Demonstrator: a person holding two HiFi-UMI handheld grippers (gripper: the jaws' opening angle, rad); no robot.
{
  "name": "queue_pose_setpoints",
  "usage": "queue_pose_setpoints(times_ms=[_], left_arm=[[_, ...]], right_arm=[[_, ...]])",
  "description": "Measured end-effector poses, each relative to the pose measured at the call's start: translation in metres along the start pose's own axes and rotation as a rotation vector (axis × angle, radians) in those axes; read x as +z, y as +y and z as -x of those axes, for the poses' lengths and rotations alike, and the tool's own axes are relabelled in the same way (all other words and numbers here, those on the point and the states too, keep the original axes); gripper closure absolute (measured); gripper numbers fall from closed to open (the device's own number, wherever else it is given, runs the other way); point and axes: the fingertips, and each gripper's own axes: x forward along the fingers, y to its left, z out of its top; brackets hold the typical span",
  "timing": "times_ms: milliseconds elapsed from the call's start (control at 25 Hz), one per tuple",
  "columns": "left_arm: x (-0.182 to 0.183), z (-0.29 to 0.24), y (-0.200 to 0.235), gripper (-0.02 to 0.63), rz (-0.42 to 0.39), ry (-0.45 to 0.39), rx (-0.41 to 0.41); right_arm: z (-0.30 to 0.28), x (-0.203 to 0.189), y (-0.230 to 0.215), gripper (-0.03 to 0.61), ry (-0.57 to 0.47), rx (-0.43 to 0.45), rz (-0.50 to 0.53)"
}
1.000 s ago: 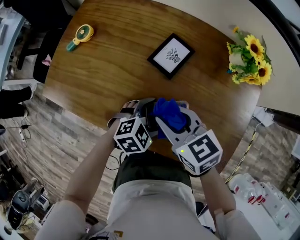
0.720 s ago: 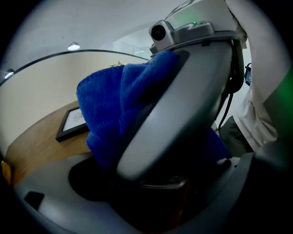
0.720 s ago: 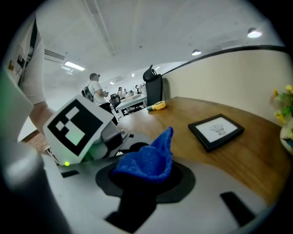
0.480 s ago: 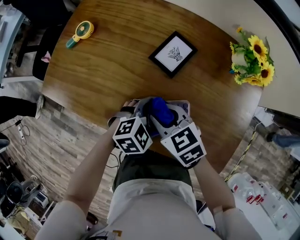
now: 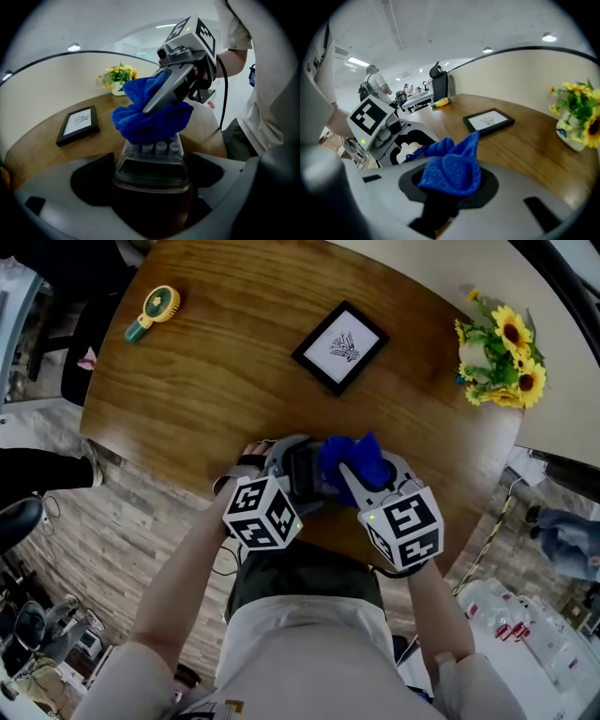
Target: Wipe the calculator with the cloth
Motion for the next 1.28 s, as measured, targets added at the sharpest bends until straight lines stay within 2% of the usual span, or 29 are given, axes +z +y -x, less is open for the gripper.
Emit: queue_pose_setpoints(times_ms=[200,320,400,480,560,720,800,920,1040,1160,1280], left_arm=[[-0.001,0.000,0.000,0.143,-0.002,0.004,-0.003],[-0.001,-0.001,0.000,0.143,-0.002,0.008,-0.003],[-0.001,-0.001,0.001,0.143,-0.003,0.010,-0.003],[-0.002,-0.001,0.000,0.143,-0.007,0.016,0.000],[-0.002,-0.001,0.000,0.143,-0.011,0.024,0.001],[-0.002,-0.001,0.000,0.143,-0.013,0.032,0.000],[-0.002,-0.001,0.000,0.143,-0.013,0.034,0.002],[-0.002,-0.001,0.000,0.143,-0.012,0.033,0.004],[-0.002,-0.001,0.000,0.141,-0.008,0.029,0.006],[-0.003,-0.001,0.000,0.143,-0.008,0.028,0.010],[-0.003,-0.001,0.000,0.141,-0.014,0.027,0.010]], right_arm=[[0.015,-0.008,-0.030,0.468,0.007,-0.121,-0.037],[0.030,-0.024,-0.068,0.474,0.064,-0.288,-0.003],[0.041,-0.034,-0.088,0.474,0.084,-0.355,-0.004],[0.050,-0.028,-0.088,0.474,0.031,-0.329,-0.062],[0.055,-0.011,-0.071,0.474,-0.044,-0.260,-0.087],[0.049,0.034,-0.009,0.474,-0.175,-0.076,-0.083],[0.035,0.046,0.021,0.474,-0.197,0.007,-0.086],[0.009,0.044,0.050,0.472,-0.179,0.084,-0.098],[-0.014,0.027,0.062,0.472,-0.124,0.123,-0.131],[-0.024,0.002,0.063,0.472,-0.044,0.116,-0.094],[-0.018,-0.010,0.059,0.474,-0.033,0.095,-0.080]])
